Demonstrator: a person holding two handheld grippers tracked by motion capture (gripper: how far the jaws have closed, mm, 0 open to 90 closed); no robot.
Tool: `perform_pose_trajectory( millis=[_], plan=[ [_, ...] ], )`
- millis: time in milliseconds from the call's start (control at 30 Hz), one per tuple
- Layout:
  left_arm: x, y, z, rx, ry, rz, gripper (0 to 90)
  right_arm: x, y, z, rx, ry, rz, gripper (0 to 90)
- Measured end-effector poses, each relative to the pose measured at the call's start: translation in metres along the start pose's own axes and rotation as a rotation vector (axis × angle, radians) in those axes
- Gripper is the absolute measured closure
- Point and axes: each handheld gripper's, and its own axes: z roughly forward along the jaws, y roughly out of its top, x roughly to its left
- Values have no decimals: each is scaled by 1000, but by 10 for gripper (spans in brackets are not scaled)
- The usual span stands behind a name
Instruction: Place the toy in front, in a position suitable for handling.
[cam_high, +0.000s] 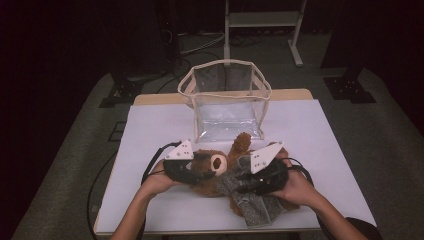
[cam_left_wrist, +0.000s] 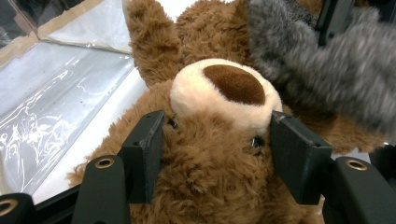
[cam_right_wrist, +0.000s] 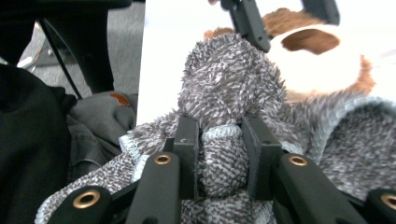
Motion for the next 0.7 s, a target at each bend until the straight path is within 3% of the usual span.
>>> perform_pose_trajectory(
  millis=[133, 233, 367, 533, 700],
  plan=[
    [1, -3, -2, -3, -13, 6, 380, 7, -8, 18, 85, 35, -16, 692],
    [1, -3, -2, -4, -13, 16, 378, 13, -20, 16, 105, 50, 2, 691],
    [1, -3, 0, -5, -16, 6, 379, 13, -27, -5, 43, 39, 42, 691],
    [1, -3, 0, -4, -26, 15, 379, 3, -13, -28, -44, -32, 35, 690],
    [-2, -3, 0, 4, -43, 40, 377, -14, 9, -21, -60, -75, 19, 689]
  ],
)
